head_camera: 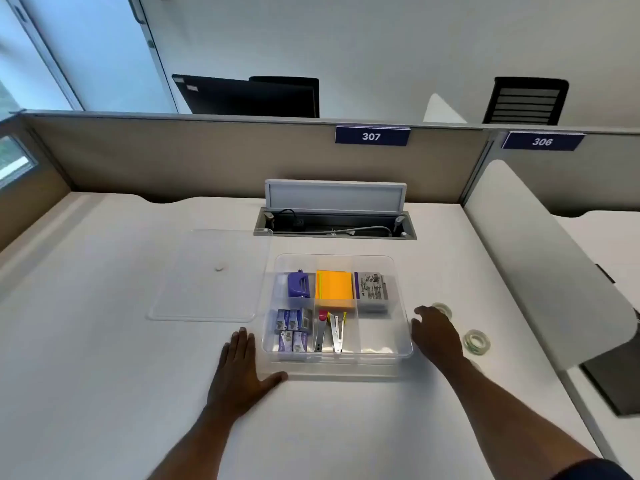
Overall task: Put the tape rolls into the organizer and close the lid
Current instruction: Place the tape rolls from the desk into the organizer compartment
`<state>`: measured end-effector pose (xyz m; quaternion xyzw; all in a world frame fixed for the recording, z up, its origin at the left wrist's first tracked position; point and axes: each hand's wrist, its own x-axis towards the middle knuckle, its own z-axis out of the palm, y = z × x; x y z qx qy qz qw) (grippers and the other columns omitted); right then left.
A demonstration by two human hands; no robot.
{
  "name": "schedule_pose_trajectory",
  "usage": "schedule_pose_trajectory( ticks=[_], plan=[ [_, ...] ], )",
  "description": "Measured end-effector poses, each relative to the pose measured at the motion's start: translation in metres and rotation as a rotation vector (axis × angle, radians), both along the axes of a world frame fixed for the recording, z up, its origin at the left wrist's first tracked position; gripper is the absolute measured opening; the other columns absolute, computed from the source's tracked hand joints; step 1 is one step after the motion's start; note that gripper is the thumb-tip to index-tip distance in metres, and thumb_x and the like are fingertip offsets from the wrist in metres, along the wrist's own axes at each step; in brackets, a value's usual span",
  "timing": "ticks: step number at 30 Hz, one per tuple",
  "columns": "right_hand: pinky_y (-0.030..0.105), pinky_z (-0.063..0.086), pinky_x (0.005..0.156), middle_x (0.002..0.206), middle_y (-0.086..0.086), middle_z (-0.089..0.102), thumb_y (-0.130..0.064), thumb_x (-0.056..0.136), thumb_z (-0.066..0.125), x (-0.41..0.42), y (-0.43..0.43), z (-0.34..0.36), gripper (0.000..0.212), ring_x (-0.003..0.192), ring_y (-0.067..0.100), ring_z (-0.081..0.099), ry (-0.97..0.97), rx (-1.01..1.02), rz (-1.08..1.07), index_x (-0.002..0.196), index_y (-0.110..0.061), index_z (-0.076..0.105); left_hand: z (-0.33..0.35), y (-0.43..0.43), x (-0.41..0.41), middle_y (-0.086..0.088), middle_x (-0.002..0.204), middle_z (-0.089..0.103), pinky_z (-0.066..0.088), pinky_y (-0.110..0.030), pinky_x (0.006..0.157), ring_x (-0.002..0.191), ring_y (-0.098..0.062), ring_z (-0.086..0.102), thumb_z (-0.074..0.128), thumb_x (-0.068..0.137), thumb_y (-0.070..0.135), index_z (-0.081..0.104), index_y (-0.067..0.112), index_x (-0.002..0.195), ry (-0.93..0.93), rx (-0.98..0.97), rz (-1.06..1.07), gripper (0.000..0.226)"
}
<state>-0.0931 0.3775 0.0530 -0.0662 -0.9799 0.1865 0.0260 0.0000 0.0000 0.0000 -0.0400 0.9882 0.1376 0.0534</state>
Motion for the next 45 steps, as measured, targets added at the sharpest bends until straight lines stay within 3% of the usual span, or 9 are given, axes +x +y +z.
schedule_pose_trajectory(
  ticks=[7, 9, 14, 19, 26, 30, 35, 38, 45],
  plan=[
    [0.036, 0.05, 0.078, 0.117, 0.002, 0.061, -0.042, 0.087, 0.047, -0.003, 0.021, 0.003, 0.038, 0.109, 0.024, 0.057, -0.158, 0.387, 0.296, 0.116, -0.019, 0.058, -0.008, 0.003, -0.004, -0.013, 0.158, 0.018, 0.01, -0.042, 0.12, 0.147, -0.025, 0.01, 0.022, 0.073, 0.087, 0.018, 0.009, 0.148, 0.065, -0.097, 0.034, 0.108],
    [0.036, 0.051, 0.076, 0.118, 0.001, 0.059, -0.045, 0.085, 0.048, -0.001, 0.025, 0.001, 0.04, 0.109, 0.024, 0.057, -0.172, 0.404, 0.326, 0.116, -0.02, 0.057, -0.008, 0.003, -0.004, -0.014, 0.157, 0.02, 0.012, -0.044, 0.119, 0.147, -0.026, 0.012, 0.025, 0.073, 0.086, 0.02, 0.009, 0.148, 0.059, -0.094, 0.025, 0.107],
    [0.038, 0.054, 0.082, 0.122, 0.008, 0.052, -0.024, 0.084, 0.052, 0.001, 0.028, -0.005, 0.033, 0.111, 0.027, 0.054, -0.225, 0.295, 0.361, 0.116, -0.014, 0.058, -0.008, 0.003, -0.004, -0.013, 0.158, 0.018, 0.012, -0.044, 0.12, 0.147, -0.025, 0.01, 0.025, 0.073, 0.086, 0.018, 0.01, 0.148, 0.049, -0.083, 0.028, 0.107],
    [0.031, 0.043, 0.093, 0.118, 0.014, 0.054, -0.012, 0.082, 0.056, -0.008, 0.026, 0.001, 0.03, 0.108, 0.029, 0.055, -0.161, 0.169, 0.311, 0.11, -0.008, 0.064, -0.006, 0.006, -0.003, -0.013, 0.158, 0.016, 0.011, -0.044, 0.12, 0.147, -0.025, 0.01, 0.024, 0.073, 0.085, 0.019, 0.009, 0.148, 0.049, -0.088, 0.024, 0.107],
    [0.038, 0.049, 0.086, 0.105, 0.021, 0.06, -0.006, 0.078, 0.061, -0.043, 0.004, 0.04, 0.022, 0.098, 0.036, 0.059, -0.004, -0.007, 0.196, 0.098, 0.001, 0.066, -0.004, 0.007, -0.002, -0.012, 0.158, 0.017, 0.011, -0.043, 0.12, 0.147, -0.024, 0.01, 0.023, 0.073, 0.085, 0.021, 0.009, 0.148, 0.072, -0.088, 0.031, 0.106],
    [0.028, 0.046, 0.076, 0.097, 0.021, 0.064, -0.011, 0.08, 0.062, -0.054, -0.027, 0.059, 0.021, 0.091, 0.032, 0.061, 0.051, -0.018, 0.3, 0.094, 0.002, 0.069, -0.005, 0.006, -0.003, -0.012, 0.159, 0.015, 0.01, -0.042, 0.121, 0.148, -0.024, 0.009, 0.024, 0.073, 0.085, 0.019, 0.01, 0.148, 0.071, -0.082, 0.031, 0.106],
    [0.033, 0.05, 0.075, 0.09, 0.016, 0.064, -0.009, 0.077, 0.061, -0.038, -0.065, 0.047, 0.01, 0.085, 0.028, 0.059, -0.059, -0.06, 0.508, 0.081, -0.001, 0.065, -0.006, 0.005, -0.004, -0.01, 0.16, 0.011, 0.006, -0.04, 0.121, 0.148, -0.022, 0.004, 0.02, 0.073, 0.085, 0.014, 0.011, 0.149, 0.065, -0.081, 0.037, 0.106],
    [0.028, 0.044, 0.084, 0.101, 0.015, 0.062, -0.009, 0.081, 0.06, -0.028, -0.071, 0.032, 0.013, 0.095, 0.027, 0.057, -0.128, -0.022, 0.545, 0.092, -0.003, 0.062, -0.007, 0.004, -0.003, -0.009, 0.16, 0.009, 0.004, -0.039, 0.121, 0.148, -0.021, 0.002, 0.017, 0.073, 0.085, 0.011, 0.011, 0.149, 0.06, -0.094, 0.036, 0.106],
    [0.033, 0.04, 0.104, 0.115, 0.016, 0.058, -0.011, 0.087, 0.057, -0.016, -0.074, 0.016, 0.022, 0.11, 0.028, 0.054, -0.16, 0.02, 0.561, 0.108, -0.002, 0.057, -0.007, 0.003, -0.003, -0.011, 0.159, 0.012, 0.007, -0.041, 0.121, 0.148, -0.022, 0.005, 0.02, 0.075, 0.085, 0.015, 0.01, 0.149, 0.06, -0.081, 0.031, 0.105]
  ],
)
